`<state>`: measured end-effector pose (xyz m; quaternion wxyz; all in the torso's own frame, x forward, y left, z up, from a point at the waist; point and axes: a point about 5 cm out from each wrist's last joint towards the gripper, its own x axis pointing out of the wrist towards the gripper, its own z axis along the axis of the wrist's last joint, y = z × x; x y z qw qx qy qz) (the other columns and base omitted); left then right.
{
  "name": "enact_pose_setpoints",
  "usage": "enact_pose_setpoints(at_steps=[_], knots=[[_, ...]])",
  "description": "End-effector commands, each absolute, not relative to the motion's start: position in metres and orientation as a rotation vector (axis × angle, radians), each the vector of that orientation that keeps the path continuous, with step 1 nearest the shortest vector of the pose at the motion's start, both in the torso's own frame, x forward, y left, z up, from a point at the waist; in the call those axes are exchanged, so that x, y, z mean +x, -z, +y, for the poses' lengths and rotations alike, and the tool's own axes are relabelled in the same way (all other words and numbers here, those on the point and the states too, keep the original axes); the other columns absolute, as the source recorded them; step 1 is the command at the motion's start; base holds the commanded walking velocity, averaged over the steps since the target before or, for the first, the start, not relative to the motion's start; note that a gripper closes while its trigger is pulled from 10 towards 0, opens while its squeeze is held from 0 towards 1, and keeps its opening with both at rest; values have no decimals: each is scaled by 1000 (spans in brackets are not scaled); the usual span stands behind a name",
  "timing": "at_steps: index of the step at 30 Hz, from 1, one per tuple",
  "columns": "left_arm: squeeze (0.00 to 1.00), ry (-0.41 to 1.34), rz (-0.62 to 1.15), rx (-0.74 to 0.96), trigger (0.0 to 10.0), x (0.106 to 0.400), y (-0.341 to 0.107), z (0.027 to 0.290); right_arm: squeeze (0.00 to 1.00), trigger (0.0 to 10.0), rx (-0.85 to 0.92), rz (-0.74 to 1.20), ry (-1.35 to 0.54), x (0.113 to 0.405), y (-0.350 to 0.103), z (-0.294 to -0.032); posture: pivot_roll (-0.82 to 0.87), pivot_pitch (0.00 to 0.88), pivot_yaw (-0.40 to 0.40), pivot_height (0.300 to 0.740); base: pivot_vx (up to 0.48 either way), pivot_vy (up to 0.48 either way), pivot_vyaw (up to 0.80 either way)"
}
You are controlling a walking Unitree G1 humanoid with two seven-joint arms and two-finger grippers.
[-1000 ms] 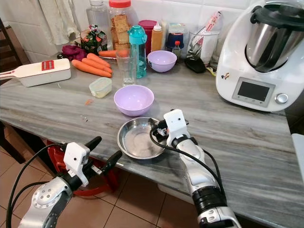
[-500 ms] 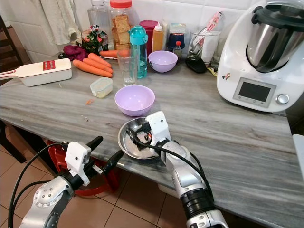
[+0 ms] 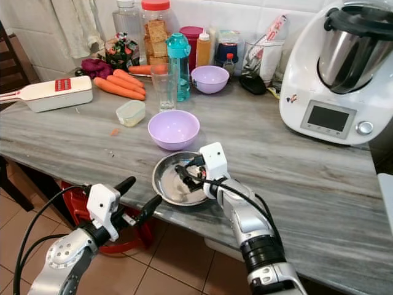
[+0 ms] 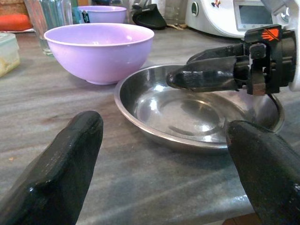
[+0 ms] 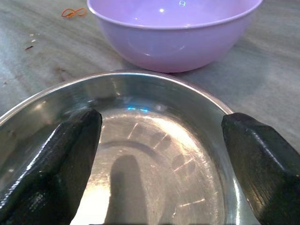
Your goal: Setting the table
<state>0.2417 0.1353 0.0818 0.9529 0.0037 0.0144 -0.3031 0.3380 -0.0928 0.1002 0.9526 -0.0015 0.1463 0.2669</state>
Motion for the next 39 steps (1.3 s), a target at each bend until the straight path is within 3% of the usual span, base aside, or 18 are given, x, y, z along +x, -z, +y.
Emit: enact_pose_setpoints(at_steps=[1, 22, 39], knots=[[0, 620, 33, 22, 10000, 241, -82, 134, 0, 10000, 18, 293, -540, 342, -103, -92, 93, 0, 5, 740, 0, 0, 0], [0, 615, 27, 24, 10000, 241, -86, 133, 0, 10000, 34, 297, -580, 346, -98, -77, 104, 0, 6, 740, 0, 0, 0], [0, 607, 26, 21, 10000, 240, -87, 130, 0, 10000, 59, 334, -523, 360, -98, -84, 113, 0, -5, 740, 0, 0, 0]])
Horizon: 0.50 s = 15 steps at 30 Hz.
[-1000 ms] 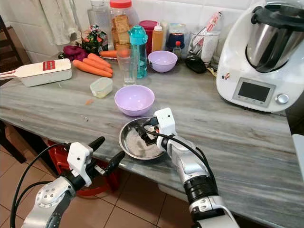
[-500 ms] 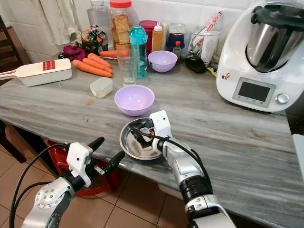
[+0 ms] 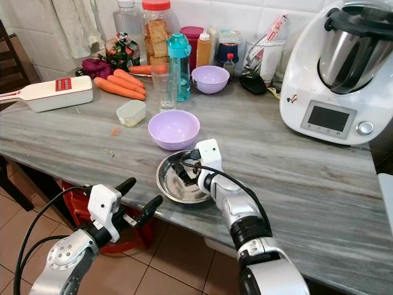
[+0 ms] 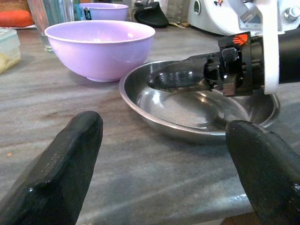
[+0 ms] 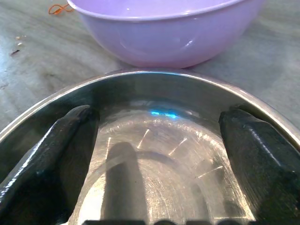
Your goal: Setting the table
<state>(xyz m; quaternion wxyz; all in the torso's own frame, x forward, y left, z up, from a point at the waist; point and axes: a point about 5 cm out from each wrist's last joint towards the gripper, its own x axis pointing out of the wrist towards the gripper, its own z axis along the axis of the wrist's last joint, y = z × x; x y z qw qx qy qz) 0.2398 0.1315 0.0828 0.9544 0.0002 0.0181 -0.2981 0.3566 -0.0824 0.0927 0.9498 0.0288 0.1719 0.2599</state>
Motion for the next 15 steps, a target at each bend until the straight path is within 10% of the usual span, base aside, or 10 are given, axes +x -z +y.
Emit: enact_pose_setpoints(at_steps=[1, 15], knots=[[0, 607, 26, 20, 10000, 240, -87, 130, 0, 10000, 58, 334, -522, 361, -98, -84, 112, 0, -5, 740, 0, 0, 0], [0, 592, 21, 18, 10000, 241, -87, 130, 0, 10000, 98, 197, -572, 358, -117, -81, 108, 0, -12, 740, 0, 0, 0]])
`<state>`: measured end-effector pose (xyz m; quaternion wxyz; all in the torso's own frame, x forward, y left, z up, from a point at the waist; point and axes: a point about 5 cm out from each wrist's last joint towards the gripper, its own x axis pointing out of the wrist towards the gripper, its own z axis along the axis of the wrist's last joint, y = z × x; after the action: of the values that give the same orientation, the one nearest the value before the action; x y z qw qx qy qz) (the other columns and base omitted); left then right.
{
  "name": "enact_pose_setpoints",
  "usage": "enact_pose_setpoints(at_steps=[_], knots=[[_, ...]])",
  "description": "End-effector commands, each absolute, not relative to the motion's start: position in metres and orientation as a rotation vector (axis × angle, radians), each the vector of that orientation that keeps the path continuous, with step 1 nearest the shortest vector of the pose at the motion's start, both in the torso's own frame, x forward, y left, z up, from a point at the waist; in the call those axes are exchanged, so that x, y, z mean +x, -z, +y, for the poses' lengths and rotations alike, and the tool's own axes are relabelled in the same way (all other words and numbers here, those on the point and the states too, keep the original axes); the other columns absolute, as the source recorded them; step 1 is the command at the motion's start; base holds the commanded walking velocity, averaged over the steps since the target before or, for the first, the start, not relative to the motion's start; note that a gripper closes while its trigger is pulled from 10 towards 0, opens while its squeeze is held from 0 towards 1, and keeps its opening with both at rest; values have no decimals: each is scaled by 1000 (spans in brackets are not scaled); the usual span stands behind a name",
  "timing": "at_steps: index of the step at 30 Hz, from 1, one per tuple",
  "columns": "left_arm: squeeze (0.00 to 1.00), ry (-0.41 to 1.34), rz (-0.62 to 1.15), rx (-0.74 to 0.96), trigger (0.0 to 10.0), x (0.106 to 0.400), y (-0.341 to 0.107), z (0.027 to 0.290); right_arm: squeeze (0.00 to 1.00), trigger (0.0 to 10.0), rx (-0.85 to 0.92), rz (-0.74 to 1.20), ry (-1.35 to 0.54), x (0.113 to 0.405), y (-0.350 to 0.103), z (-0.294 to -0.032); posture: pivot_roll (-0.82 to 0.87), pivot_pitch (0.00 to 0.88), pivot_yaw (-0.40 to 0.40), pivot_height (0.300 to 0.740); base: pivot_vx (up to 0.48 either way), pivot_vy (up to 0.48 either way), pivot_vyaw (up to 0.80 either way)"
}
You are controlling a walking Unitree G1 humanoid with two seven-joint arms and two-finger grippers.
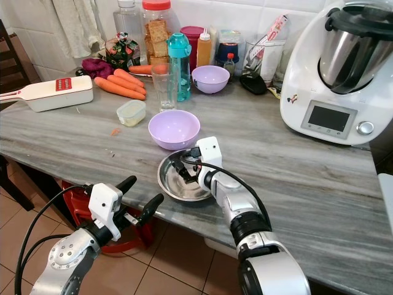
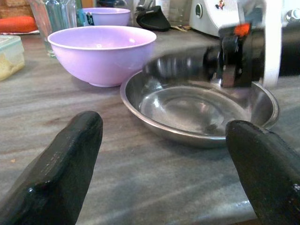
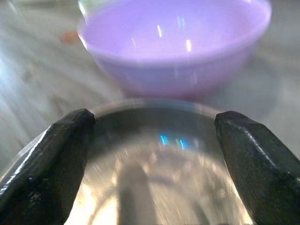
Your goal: Setting the table
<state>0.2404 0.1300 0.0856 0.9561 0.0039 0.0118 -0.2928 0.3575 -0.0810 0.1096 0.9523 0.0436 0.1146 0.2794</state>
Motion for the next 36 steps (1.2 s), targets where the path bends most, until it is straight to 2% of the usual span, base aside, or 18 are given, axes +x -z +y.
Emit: enact_pose_setpoints(at_steps=[1, 6, 12, 13, 14, 25, 35, 36], knots=[[0, 592, 21, 15, 10000, 241, -86, 131, 0, 10000, 105, 173, -569, 356, -120, -82, 108, 0, -12, 740, 0, 0, 0], [0, 593, 21, 9, 10000, 242, -85, 134, 0, 10000, 97, 74, -537, 345, -132, -91, 93, 0, -9, 740, 0, 0, 0], [0, 574, 16, 22, 10000, 244, -85, 137, 0, 10000, 89, -39, -400, 324, -143, -112, 72, 0, 1, 740, 0, 0, 0], [0, 561, 12, 27, 10000, 245, -85, 138, 824, 10000, 93, -45, -370, 319, -144, -116, 72, 0, 1, 740, 0, 0, 0], [0, 548, 9, 31, 10000, 246, -86, 140, 1000, 10000, 87, -51, -347, 314, -143, -121, 67, 0, 2, 740, 0, 0, 0], [0, 373, 19, 80, 10000, 259, -83, 155, 1000, 10000, 6, -101, -135, 270, -140, -156, 33, 0, 12, 740, 0, 0, 0], [0, 215, 21, 101, 10000, 258, -81, 167, 1000, 10000, -11, -79, -60, 241, -129, -161, 23, 0, 6, 740, 0, 0, 0], [0, 203, 25, 107, 10000, 257, -80, 166, 702, 10000, -3, -68, -49, 239, -127, -161, 23, 0, 4, 740, 0, 0, 0]])
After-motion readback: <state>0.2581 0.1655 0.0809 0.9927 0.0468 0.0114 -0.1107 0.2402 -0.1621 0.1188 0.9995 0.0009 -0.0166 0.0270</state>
